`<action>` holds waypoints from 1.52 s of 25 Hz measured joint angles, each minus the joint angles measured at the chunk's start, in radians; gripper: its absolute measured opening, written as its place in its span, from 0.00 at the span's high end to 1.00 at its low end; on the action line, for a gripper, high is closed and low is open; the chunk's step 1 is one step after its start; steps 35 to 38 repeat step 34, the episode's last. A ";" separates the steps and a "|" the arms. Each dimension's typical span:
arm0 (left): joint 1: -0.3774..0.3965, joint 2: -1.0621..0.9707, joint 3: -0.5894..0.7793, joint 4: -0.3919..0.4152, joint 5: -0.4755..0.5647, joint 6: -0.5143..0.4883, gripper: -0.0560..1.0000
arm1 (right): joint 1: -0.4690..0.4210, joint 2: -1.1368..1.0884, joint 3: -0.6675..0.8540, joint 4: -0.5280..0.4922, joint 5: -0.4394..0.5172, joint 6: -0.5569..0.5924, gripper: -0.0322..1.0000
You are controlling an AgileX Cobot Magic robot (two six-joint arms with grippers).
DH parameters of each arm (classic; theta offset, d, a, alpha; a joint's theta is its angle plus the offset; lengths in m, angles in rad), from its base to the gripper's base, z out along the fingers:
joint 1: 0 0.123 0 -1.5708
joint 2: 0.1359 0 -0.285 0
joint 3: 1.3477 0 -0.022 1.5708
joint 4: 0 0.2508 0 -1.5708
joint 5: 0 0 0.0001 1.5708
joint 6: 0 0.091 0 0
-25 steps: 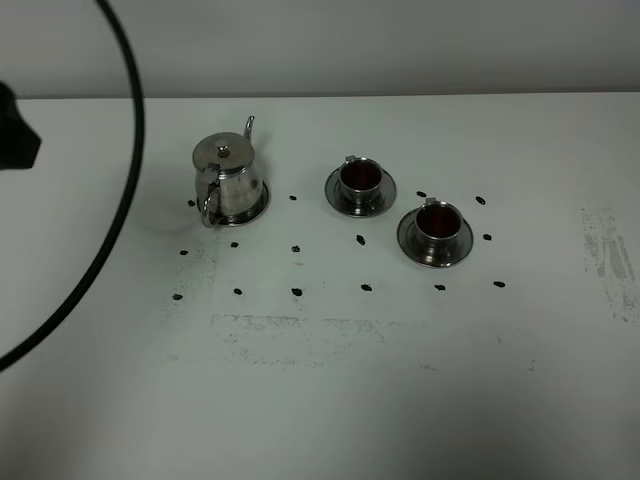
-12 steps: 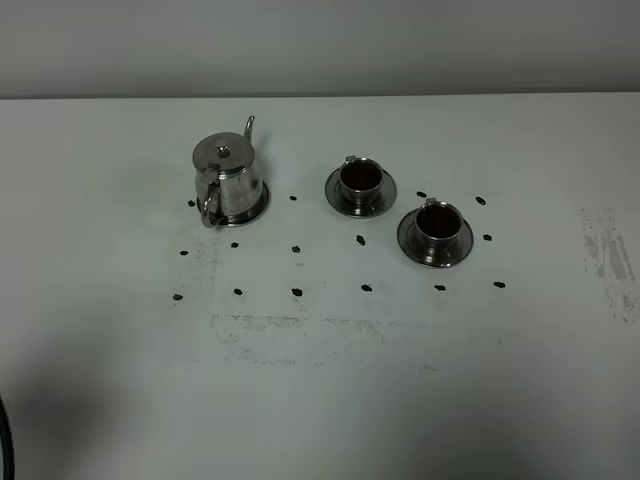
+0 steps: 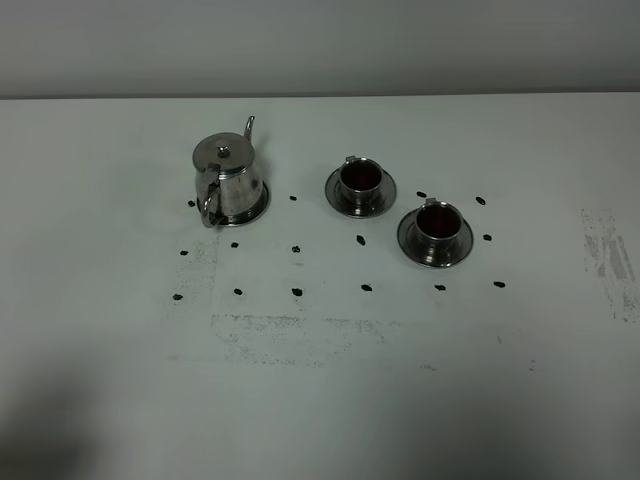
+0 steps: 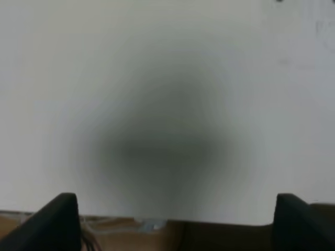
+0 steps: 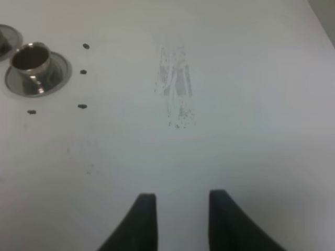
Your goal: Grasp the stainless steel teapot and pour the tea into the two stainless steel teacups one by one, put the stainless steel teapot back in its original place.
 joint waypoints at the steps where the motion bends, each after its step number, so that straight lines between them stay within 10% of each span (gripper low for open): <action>1: 0.001 -0.014 0.002 0.000 -0.005 0.000 0.27 | 0.000 0.000 0.000 0.000 0.000 0.000 0.74; 38: 0.047 -0.283 0.007 0.027 -0.005 -0.010 0.27 | 0.000 0.000 0.000 0.000 0.000 0.000 0.74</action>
